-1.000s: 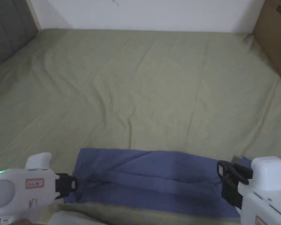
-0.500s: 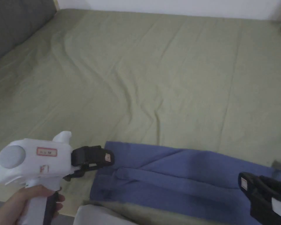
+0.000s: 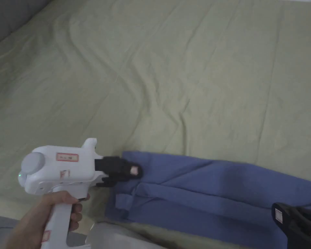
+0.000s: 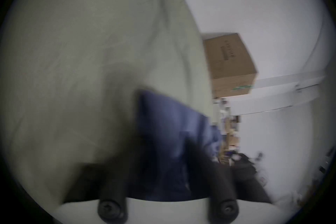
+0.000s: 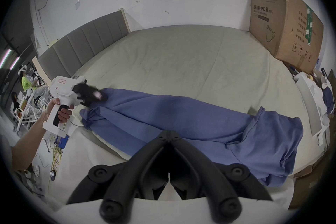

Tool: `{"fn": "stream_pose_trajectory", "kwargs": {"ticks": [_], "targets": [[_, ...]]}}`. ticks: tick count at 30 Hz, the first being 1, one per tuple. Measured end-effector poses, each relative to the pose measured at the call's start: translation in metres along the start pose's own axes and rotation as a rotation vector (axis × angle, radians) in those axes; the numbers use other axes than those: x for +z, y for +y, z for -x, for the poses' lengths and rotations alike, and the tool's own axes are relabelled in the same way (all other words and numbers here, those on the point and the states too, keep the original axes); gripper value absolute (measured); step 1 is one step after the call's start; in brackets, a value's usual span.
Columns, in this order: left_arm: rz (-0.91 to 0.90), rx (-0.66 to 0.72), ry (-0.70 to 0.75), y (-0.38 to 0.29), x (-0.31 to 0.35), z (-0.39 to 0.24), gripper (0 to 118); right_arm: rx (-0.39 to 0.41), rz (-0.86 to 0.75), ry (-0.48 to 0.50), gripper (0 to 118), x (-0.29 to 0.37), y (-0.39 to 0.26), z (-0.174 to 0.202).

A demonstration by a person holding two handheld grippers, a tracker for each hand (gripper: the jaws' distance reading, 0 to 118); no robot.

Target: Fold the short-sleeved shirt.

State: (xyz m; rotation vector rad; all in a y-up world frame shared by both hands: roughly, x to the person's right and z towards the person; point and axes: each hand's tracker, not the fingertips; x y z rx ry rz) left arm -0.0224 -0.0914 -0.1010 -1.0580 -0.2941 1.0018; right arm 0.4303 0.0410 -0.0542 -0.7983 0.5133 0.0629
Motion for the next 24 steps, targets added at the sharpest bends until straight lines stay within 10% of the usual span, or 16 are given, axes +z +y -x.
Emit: {"fn": "stream_pose_trajectory", "kwargs": {"ticks": [1, 3, 15, 24], "targets": [[0.028, 0.045, 0.096, -0.002, -0.009, 0.010, 4, 0.004, 0.000, -0.002, 0, 0.000, 0.001, 0.000], [-0.009, 0.113, -0.156, -0.005, -0.004, 0.015, 4, 0.000, -0.007, -0.002, 0, 0.003, 0.004, -0.002], [-0.076, -0.023, 0.172, -0.032, 0.027, -0.147, 5, -0.196, -0.086, -0.014, 0, 0.043, -0.001, -0.059], [0.060, -0.257, 0.083, -0.079, -0.105, -0.282, 5, -0.205, -0.201, -0.003, 0, 0.088, -0.007, -0.095]]}}
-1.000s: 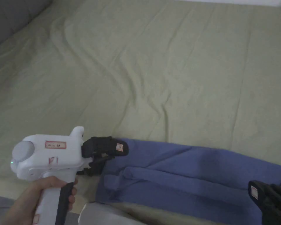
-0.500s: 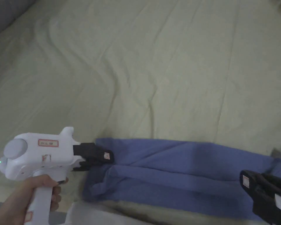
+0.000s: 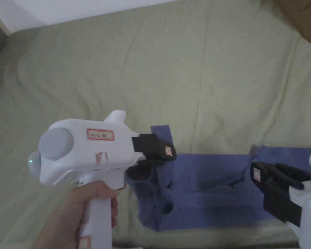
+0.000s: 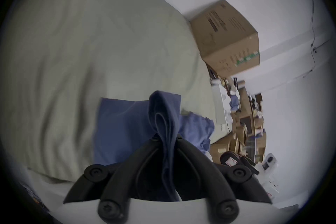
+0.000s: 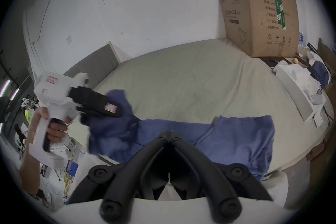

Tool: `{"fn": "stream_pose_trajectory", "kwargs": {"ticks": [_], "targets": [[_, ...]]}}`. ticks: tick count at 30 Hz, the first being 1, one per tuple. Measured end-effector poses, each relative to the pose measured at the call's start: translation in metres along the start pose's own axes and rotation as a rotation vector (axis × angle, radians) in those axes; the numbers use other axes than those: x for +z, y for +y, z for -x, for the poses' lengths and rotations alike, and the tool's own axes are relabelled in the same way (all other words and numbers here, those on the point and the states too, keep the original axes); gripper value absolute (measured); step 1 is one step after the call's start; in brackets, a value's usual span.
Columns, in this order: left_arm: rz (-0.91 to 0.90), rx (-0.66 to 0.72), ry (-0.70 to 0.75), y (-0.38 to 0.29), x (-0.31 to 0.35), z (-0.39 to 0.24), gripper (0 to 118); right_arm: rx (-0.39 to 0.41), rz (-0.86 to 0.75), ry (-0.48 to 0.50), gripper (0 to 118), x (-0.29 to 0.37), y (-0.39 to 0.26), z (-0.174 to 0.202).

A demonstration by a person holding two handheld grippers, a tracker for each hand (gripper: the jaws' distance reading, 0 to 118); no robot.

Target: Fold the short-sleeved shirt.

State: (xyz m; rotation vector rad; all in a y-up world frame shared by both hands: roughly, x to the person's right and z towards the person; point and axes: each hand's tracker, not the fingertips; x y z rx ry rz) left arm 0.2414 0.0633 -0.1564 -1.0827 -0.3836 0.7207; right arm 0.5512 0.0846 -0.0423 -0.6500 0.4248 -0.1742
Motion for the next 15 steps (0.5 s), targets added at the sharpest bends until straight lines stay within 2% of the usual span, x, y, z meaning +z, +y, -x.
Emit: {"fn": "stream_pose_trajectory", "kwargs": {"ticks": [2, 6, 9, 10, 11, 12, 13, 14, 15], "targets": [[0.034, 0.024, 0.041, -0.002, -0.035, -0.016, 5, -0.019, -0.018, 0.016, 0, 0.012, 0.000, -0.013], [0.134, -0.078, 0.126, -0.004, -0.100, -0.035, 5, -0.052, -0.039, -0.031, 0, 0.028, -0.006, -0.039], [0.192, -0.120, 0.186, -0.007, -0.127, -0.041, 10, -0.128, -0.028, -0.054, 0, 0.032, -0.014, -0.058], [0.206, -0.109, 0.180, -0.007, -0.131, -0.041, 18, -0.155, -0.023, -0.056, 0, 0.033, -0.017, -0.064], [0.223, -0.114, 0.167, -0.007, -0.134, -0.040, 37, -0.175, -0.018, -0.054, 0, 0.033, -0.019, -0.069], [0.238, -0.103, 0.151, -0.007, -0.135, -0.040, 73, -0.194, -0.014, -0.056, 0, 0.032, -0.022, -0.073], [0.245, -0.100, 0.142, -0.007, -0.136, -0.041, 99, -0.198, -0.011, -0.060, 0, 0.032, -0.023, -0.075], [0.246, -0.112, 0.138, -0.008, -0.134, -0.042, 114, -0.197, -0.009, -0.065, 0, 0.031, -0.024, -0.077], [0.223, -0.127, 0.135, -0.012, -0.127, -0.048, 118, -0.193, -0.004, -0.078, 0, 0.032, -0.024, -0.077]]}}
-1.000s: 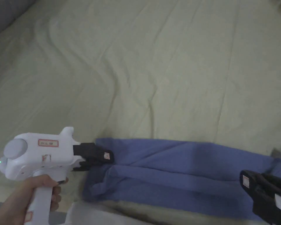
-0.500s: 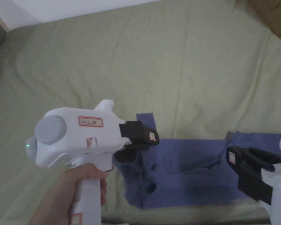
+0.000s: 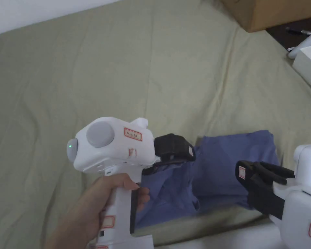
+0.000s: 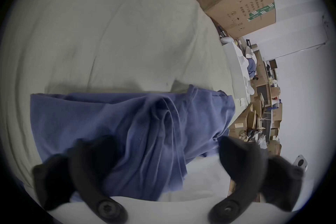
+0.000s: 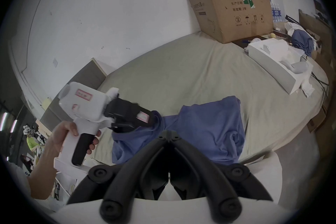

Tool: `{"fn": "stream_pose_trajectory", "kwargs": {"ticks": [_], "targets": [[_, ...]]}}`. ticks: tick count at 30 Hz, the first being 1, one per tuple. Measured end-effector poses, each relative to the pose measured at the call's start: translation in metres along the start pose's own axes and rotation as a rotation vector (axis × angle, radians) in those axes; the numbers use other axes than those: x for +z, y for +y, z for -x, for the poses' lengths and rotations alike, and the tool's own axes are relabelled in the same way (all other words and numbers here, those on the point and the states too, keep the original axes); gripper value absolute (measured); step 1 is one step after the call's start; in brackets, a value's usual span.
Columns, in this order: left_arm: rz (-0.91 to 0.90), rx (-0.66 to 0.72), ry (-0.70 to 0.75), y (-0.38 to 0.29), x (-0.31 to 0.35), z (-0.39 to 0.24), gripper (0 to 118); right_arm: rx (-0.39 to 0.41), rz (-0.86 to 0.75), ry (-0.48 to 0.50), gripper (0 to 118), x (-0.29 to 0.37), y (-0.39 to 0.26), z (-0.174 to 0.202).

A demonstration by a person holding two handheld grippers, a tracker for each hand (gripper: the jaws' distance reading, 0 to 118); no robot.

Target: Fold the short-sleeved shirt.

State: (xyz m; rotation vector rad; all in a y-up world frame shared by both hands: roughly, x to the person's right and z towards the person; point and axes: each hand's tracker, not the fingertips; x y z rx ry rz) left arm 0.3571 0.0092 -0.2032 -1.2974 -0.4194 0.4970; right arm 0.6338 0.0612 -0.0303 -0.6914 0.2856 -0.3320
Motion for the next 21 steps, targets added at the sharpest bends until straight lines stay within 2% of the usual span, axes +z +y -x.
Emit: {"fn": "stream_pose_trajectory", "kwargs": {"ticks": [2, 6, 9, 11, 13, 14, 15, 16, 17, 21], "targets": [[-0.069, -0.039, -0.007, 0.001, 0.017, -0.002, 118, 0.038, -0.003, -0.017, 0, 0.001, 0.001, 0.003], [-0.152, -0.010, -0.020, -0.002, 0.059, 0.008, 118, 0.097, -0.018, -0.007, 0, 0.003, 0.004, 0.010], [-0.185, 0.015, -0.007, -0.007, 0.088, 0.024, 117, 0.096, -0.019, 0.018, 0, 0.002, 0.002, 0.011], [-0.221, -0.012, 0.061, -0.011, 0.102, 0.037, 111, 0.087, -0.012, 0.037, 0, 0.001, 0.000, 0.010], [-0.275, -0.021, 0.147, -0.019, 0.109, 0.049, 76, 0.076, -0.006, 0.048, 0, -0.002, -0.003, 0.008], [-0.268, -0.028, 0.209, -0.023, 0.108, 0.055, 50, 0.070, 0.001, 0.054, 0, -0.004, -0.004, 0.007], [-0.254, -0.044, 0.274, -0.027, 0.103, 0.058, 14, 0.066, 0.006, 0.058, 0, -0.005, -0.005, 0.007], [-0.233, -0.090, 0.325, -0.031, 0.095, 0.059, 5, 0.064, 0.009, 0.061, 0, -0.006, -0.005, 0.006], [-0.224, -0.126, 0.350, -0.036, 0.089, 0.061, 4, 0.063, 0.013, 0.065, 0, -0.007, -0.005, 0.007], [-0.147, -0.104, 0.227, -0.048, 0.060, 0.056, 2, 0.076, 0.023, 0.073, 0, -0.007, -0.006, 0.008]]}}
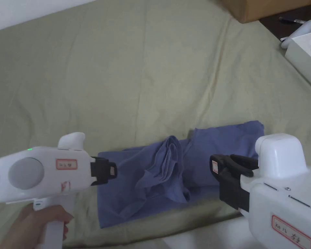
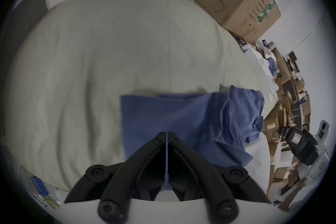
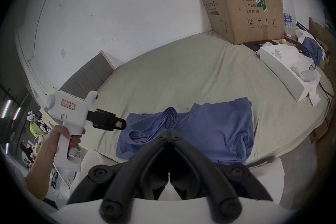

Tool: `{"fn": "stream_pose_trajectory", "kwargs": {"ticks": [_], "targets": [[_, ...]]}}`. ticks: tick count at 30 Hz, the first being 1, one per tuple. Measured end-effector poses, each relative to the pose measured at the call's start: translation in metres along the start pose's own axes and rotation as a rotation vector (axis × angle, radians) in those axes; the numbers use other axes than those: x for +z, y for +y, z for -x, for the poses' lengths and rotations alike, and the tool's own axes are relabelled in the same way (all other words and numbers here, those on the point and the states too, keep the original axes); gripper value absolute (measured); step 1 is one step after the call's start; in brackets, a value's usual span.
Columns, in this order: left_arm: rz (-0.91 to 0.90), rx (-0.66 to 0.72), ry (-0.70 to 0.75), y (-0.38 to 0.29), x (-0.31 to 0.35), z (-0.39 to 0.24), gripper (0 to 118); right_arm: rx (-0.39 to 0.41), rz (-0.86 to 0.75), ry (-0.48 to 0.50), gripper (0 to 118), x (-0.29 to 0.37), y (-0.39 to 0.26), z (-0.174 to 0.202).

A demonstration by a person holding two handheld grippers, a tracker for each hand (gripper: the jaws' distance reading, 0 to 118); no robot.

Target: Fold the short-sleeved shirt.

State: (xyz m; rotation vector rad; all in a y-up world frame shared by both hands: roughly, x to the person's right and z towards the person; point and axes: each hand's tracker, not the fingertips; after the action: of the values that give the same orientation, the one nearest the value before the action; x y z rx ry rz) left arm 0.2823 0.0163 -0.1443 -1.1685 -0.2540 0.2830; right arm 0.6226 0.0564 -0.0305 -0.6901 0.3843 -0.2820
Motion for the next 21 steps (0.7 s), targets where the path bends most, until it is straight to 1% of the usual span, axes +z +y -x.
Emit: {"fn": "stream_pose_trajectory", "kwargs": {"ticks": [1, 5, 7, 9, 10, 13, 16, 19, 21], "targets": [[0.003, -0.004, -0.016, -0.001, -0.006, -0.003, 2, 0.004, -0.001, 0.000, 0, 0.000, 0.000, 0.000], [0.059, -0.050, 0.028, -0.001, -0.035, -0.024, 2, -0.007, -0.006, -0.003, 0, 0.003, 0.000, -0.004], [0.084, -0.082, -0.040, -0.005, -0.043, -0.040, 2, -0.013, -0.006, -0.009, 0, 0.005, -0.001, -0.008], [0.097, -0.062, -0.121, -0.007, -0.050, -0.055, 2, -0.017, -0.002, -0.018, 0, 0.005, -0.002, -0.012], [0.110, -0.068, -0.135, -0.007, -0.056, -0.061, 2, -0.021, 0.001, -0.022, 0, 0.005, -0.003, -0.014], [0.167, -0.137, -0.068, -0.009, -0.074, -0.080, 2, -0.028, 0.006, -0.033, 0, 0.007, -0.003, -0.017], [0.159, -0.116, -0.074, -0.009, -0.076, -0.089, 2, -0.028, -0.003, -0.033, 0, 0.011, -0.002, -0.018], [0.135, -0.121, -0.122, -0.008, -0.064, -0.096, 2, -0.024, -0.007, -0.035, 0, 0.012, -0.001, -0.017], [0.125, -0.075, -0.236, -0.006, -0.057, -0.099, 2, -0.019, -0.008, -0.036, 0, 0.011, 0.000, -0.015]]}}
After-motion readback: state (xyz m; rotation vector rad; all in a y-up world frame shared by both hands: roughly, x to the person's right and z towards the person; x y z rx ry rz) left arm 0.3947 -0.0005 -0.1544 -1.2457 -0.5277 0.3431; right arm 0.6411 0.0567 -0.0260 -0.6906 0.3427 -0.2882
